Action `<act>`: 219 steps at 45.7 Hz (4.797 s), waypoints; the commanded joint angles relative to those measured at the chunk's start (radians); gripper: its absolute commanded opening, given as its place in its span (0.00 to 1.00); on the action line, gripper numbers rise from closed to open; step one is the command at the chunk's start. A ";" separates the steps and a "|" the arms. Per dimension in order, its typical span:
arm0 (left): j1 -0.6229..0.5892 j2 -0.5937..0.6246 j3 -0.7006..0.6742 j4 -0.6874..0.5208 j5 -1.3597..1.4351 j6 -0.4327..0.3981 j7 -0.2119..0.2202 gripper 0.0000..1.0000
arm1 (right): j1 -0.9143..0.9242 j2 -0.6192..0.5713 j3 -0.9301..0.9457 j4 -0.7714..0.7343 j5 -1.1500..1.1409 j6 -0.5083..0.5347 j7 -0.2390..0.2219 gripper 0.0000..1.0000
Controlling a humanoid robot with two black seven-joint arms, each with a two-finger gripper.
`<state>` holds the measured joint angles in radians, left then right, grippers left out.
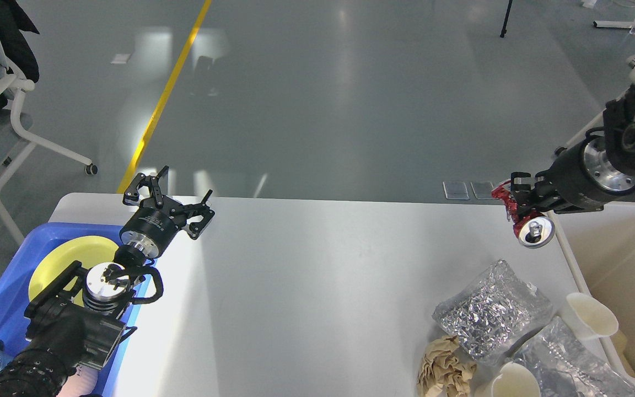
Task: Tidy desktop
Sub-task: 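Lift the red can and drop it into the white bin, then raise the right gripper out of the bin, then lower the right gripper and grasp the white paper cup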
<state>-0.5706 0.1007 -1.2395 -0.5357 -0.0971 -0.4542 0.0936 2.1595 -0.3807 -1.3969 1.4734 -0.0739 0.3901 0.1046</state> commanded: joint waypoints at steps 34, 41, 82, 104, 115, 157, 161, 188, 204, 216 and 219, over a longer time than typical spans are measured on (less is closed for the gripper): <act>0.000 0.000 0.000 0.000 0.000 0.000 0.000 0.97 | -1.447 -0.094 0.291 -1.402 0.384 -0.339 -0.112 0.00; 0.000 0.001 0.000 0.000 -0.001 0.000 0.000 0.97 | -1.503 -0.055 0.325 -1.461 0.384 -0.333 -0.138 0.00; 0.000 -0.001 0.000 0.000 -0.001 0.000 0.000 0.97 | -1.063 -0.057 0.328 -1.460 0.375 0.111 -0.137 1.00; 0.000 -0.001 0.000 0.000 -0.001 0.000 -0.002 0.97 | -0.381 -0.089 0.306 -0.755 0.183 0.405 -0.134 1.00; 0.000 -0.001 0.000 0.000 -0.001 0.000 -0.002 0.97 | -0.099 -0.095 0.302 -0.160 0.023 0.224 -0.145 1.00; 0.002 0.001 -0.002 -0.001 0.000 0.000 0.000 0.97 | -0.650 -0.538 0.337 -0.413 -0.084 0.096 -0.134 1.00; 0.002 0.001 -0.002 -0.001 0.000 0.000 0.000 0.97 | -0.682 -0.592 0.389 -0.383 -0.086 0.096 -0.132 1.00; 0.002 0.001 0.000 0.000 -0.001 0.000 -0.002 0.97 | -1.040 -0.575 0.728 -0.439 -0.089 0.073 -0.132 1.00; 0.000 0.001 0.000 -0.001 0.000 0.000 -0.002 0.97 | -1.127 -0.488 0.771 -0.588 -0.092 0.065 -0.132 1.00; 0.000 0.001 0.000 -0.001 -0.001 0.000 0.000 0.97 | -1.147 -0.462 0.780 -0.624 -0.090 0.052 -0.088 0.82; 0.002 0.001 0.000 -0.001 0.000 0.000 -0.002 0.97 | -1.162 -0.460 0.783 -0.631 -0.092 0.044 -0.051 0.44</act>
<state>-0.5705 0.1012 -1.2395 -0.5363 -0.0979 -0.4541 0.0922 1.0158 -0.8448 -0.6182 0.8527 -0.1650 0.4418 0.0003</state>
